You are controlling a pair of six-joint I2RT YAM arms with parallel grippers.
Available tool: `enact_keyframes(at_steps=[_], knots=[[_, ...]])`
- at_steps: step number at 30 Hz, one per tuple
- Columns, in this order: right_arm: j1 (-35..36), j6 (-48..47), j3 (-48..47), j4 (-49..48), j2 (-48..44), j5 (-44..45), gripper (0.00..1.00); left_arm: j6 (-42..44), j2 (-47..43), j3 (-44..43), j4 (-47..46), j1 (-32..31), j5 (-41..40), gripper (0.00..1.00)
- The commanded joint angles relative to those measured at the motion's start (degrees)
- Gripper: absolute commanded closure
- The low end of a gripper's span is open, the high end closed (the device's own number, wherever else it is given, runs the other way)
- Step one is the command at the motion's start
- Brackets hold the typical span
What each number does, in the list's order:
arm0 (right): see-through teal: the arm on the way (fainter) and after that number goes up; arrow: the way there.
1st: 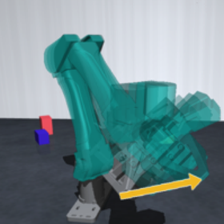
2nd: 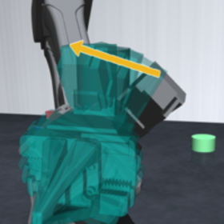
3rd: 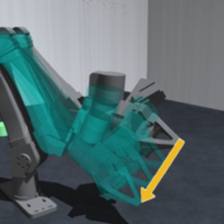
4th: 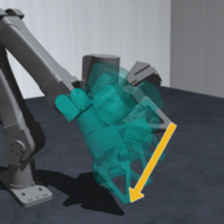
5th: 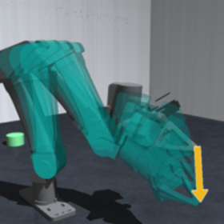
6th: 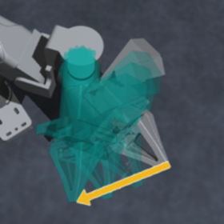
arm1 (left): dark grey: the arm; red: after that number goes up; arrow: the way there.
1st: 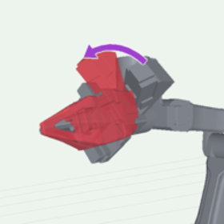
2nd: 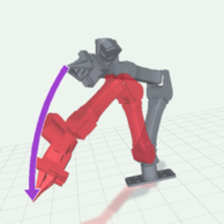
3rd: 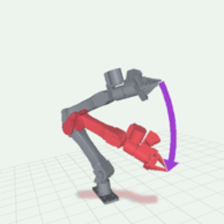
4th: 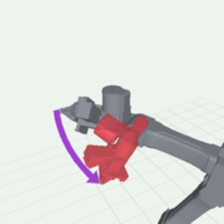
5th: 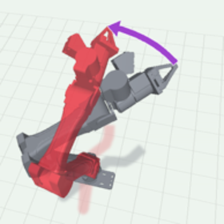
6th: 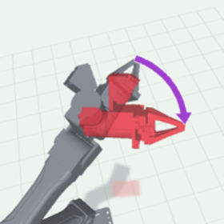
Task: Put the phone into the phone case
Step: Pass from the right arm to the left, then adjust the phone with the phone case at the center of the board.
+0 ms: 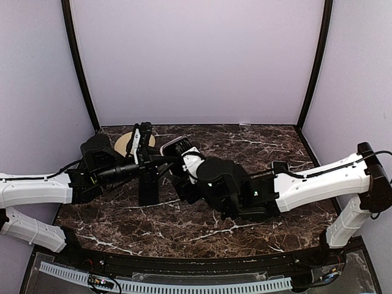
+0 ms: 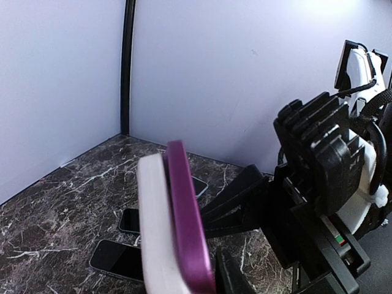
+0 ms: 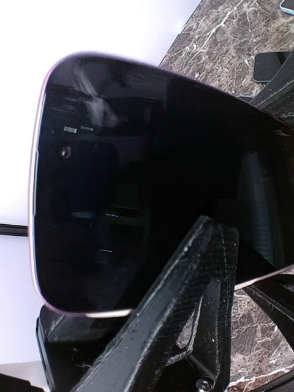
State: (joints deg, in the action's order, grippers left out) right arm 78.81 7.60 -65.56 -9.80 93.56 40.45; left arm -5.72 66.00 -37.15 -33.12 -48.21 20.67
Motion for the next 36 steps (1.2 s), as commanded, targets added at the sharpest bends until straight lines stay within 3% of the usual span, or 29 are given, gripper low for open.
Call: enact_keyframes(at_steps=[1,3,9,12,16,21,25,28,36], knots=[[0.3,-1.01,-1.02,-4.52,-0.58,-3.81,0.75,1.22,0.37,-0.78,-0.31,-0.63,0.99,0.83],[0.3,-1.09,-0.34,-4.38,-1.06,-4.46,0.71,1.13,0.77,-0.68,-0.47,-0.7,1.08,0.88],[0.0,-0.38,5.13,-3.09,-6.12,-5.4,0.23,1.87,1.93,0.3,-1.85,-0.95,0.82,0.98],[-0.6,-0.38,8.25,0.91,-10.76,-9.43,0.07,3.59,2.97,1.1,-2.3,-1.31,0.26,1.0],[-1.77,-1.18,12.17,6.92,-18.92,-20.46,0.01,6.59,5.22,2.99,-4.73,-2.68,-1.75,1.0],[-3.78,-1.15,13.0,6.96,-25.11,-22.21,0.02,4.7,10.22,8.45,-23.71,-5.89,-5.95,1.0],[-6.37,-1.18,11.48,3.84,-21.26,-13.68,0.02,7.13,17.09,10.17,-33.37,-9.6,-13.1,1.0],[-8.62,-1.31,9.72,3.62,-16.63,-11.29,0.02,6.0,22.43,13.86,-47.41,-10.76,-17.52,1.0],[-10.62,-3.11,9.16,-0.78,-7.97,-17.06,0.02,5.96,32.3,16.04,-52.8,-12.26,-17.06,1.0]])
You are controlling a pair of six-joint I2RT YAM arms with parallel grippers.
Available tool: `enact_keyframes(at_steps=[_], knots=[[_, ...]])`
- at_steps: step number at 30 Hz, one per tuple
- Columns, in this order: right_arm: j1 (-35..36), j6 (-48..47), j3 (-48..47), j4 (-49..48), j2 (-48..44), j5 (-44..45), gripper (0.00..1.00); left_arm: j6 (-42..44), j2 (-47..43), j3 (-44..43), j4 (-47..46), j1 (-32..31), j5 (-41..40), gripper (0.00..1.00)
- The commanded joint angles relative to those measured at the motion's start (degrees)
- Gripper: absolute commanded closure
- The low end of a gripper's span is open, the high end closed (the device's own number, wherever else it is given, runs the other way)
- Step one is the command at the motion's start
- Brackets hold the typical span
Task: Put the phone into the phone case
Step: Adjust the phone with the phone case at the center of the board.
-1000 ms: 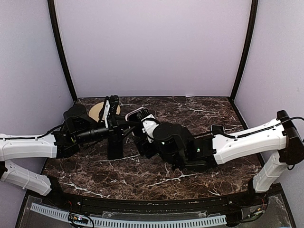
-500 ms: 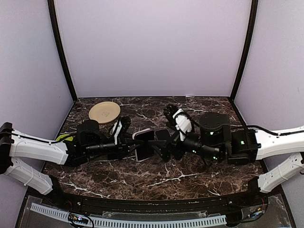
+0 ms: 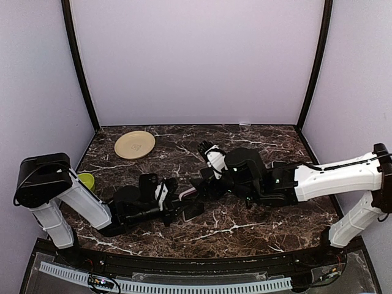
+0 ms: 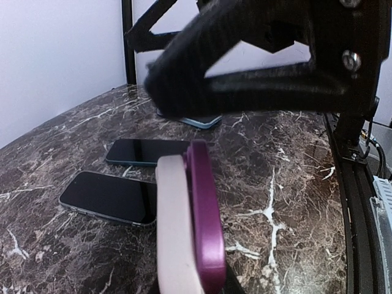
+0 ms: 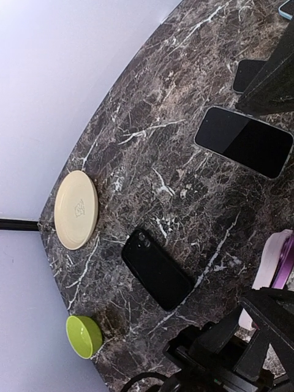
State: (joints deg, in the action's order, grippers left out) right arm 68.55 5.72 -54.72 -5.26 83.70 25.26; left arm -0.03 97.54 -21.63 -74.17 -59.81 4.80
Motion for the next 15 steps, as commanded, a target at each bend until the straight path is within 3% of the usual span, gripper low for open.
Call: enact_keyframes(at_steps=[1,7,11,15], knots=[[-0.47,-1.23,-1.11,-6.27,2.51,-2.26,0.01,0.22,1.44,0.7,-12.21,-0.66,-1.68,1.0],[-1.03,-2.16,-0.18,-9.44,7.46,-4.41,0.01,-2.22,3.74,2.42,-14.81,-0.66,-1.92,1.0],[-1.63,-2.09,-0.01,-8.52,9.72,-4.44,0.01,-2.37,4.14,3.54,-16.3,-0.66,-2.18,0.94],[-1.67,-2.11,1.42,-9.53,10.61,-4.69,0.01,-1.01,2.41,1.38,-9.11,-0.66,-2.32,0.88]])
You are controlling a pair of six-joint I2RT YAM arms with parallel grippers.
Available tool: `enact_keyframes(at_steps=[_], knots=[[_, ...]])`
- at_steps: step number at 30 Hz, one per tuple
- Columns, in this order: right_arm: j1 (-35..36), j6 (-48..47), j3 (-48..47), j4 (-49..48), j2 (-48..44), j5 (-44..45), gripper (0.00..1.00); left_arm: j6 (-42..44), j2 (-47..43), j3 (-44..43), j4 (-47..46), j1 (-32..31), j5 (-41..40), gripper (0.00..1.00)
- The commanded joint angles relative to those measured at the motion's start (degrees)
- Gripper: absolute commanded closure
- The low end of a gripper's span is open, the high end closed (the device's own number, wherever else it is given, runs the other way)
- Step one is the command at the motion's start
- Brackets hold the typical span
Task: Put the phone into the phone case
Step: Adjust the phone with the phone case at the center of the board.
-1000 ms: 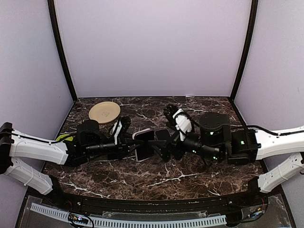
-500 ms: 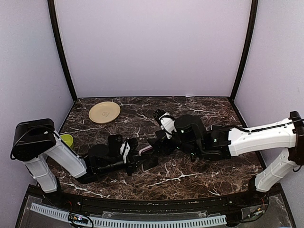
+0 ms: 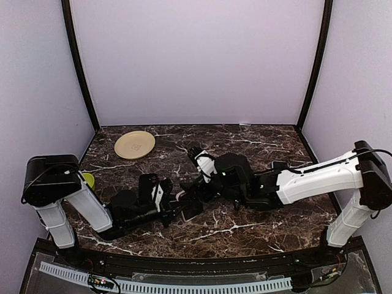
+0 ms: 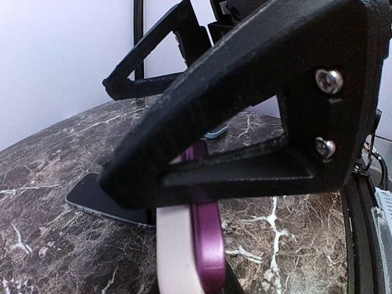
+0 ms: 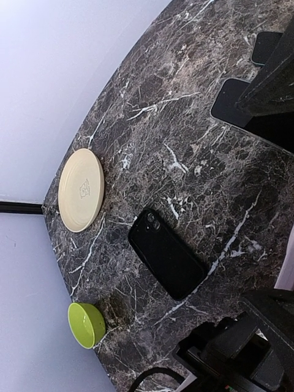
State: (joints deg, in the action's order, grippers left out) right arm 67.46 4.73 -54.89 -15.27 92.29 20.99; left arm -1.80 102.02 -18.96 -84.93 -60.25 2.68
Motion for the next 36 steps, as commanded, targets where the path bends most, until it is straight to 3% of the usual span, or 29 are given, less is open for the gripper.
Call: enact_keyframes(at_steps=[1,6,21,25,31,36], knots=[[-0.58,-1.13,1.72,0.31,2.24,-0.42,0.02,1.06,-2.25,-1.71,2.99,-0.22,-0.04,0.85],[-0.59,-0.69,2.45,-0.88,2.71,-0.42,0.02,1.36,-3.78,-2.09,4.54,-0.22,-0.86,0.8],[-1.12,-0.25,4.26,-3.44,4.98,-1.22,0.02,4.31,-4.17,-4.26,7.8,-0.31,-0.23,0.76],[-1.1,-0.07,4.19,-3.57,5.52,-1.22,0.02,4.41,-3.9,-4.33,7.78,-0.31,-0.07,0.9],[-1.24,-1.71,2.26,0.18,0.36,-4.01,0.02,3.28,-5.13,-3.71,7.71,-0.38,0.65,0.99],[-3.94,-6.87,2.13,8.26,-13.15,-21.16,0.02,2.03,-9.53,-4.47,10.96,-0.33,5.02,1.0]])
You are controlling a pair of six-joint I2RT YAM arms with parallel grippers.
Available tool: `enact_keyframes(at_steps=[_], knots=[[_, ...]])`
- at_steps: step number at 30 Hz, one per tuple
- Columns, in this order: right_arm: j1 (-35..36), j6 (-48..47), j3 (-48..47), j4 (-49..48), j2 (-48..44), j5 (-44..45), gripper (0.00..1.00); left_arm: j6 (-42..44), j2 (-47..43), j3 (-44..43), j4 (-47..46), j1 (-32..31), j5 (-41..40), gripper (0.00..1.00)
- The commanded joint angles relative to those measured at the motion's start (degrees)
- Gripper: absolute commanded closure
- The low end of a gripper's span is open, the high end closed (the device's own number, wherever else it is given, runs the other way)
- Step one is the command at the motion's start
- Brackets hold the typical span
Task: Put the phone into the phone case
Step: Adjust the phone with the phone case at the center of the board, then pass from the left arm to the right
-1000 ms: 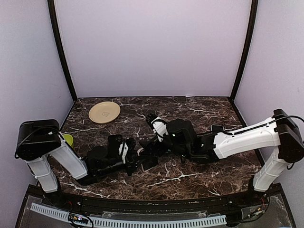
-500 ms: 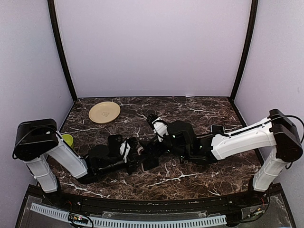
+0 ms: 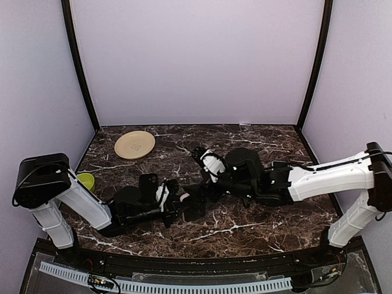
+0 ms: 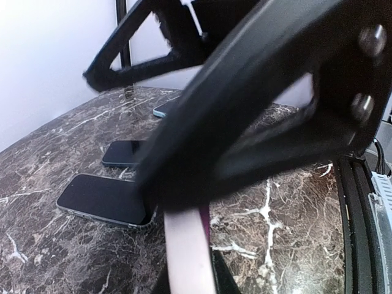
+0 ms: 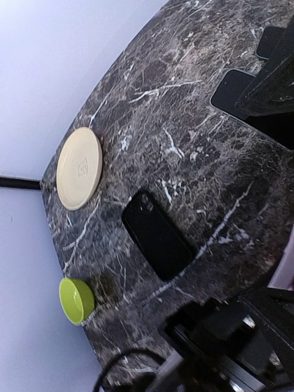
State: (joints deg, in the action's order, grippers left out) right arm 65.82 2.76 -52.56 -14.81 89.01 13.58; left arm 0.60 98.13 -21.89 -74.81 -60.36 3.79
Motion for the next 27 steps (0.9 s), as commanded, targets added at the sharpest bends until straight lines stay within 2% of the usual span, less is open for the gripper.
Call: enact_keyframes(at_steps=[1,6,11,18,27], knots=[[-3.16,-5.87,-0.01,10.06,-12.42,-18.02,0.02,-1.29,-6.44,-1.69,1.48,-0.23,5.76,1.0],[-5.95,-8.35,1.23,21.2,-23.69,-31.63,0.02,-4.37,-14.18,-4.19,9.0,-0.28,12.99,1.0],[-6.06,-6.88,4.45,23.08,-28.71,-37.93,0.02,-7.72,-18.87,-7.09,14.19,-0.29,19.43,1.0],[-6.06,-3.53,6.94,20.53,-28.26,-38.78,0.05,-11.43,-20.81,-9.9,15.01,-0.49,23.82,1.0],[-5.72,-0.03,7.76,15.09,-23.22,-37.26,0.26,-13.04,-19.04,-13.8,13.61,-2.62,24.63,1.0]])
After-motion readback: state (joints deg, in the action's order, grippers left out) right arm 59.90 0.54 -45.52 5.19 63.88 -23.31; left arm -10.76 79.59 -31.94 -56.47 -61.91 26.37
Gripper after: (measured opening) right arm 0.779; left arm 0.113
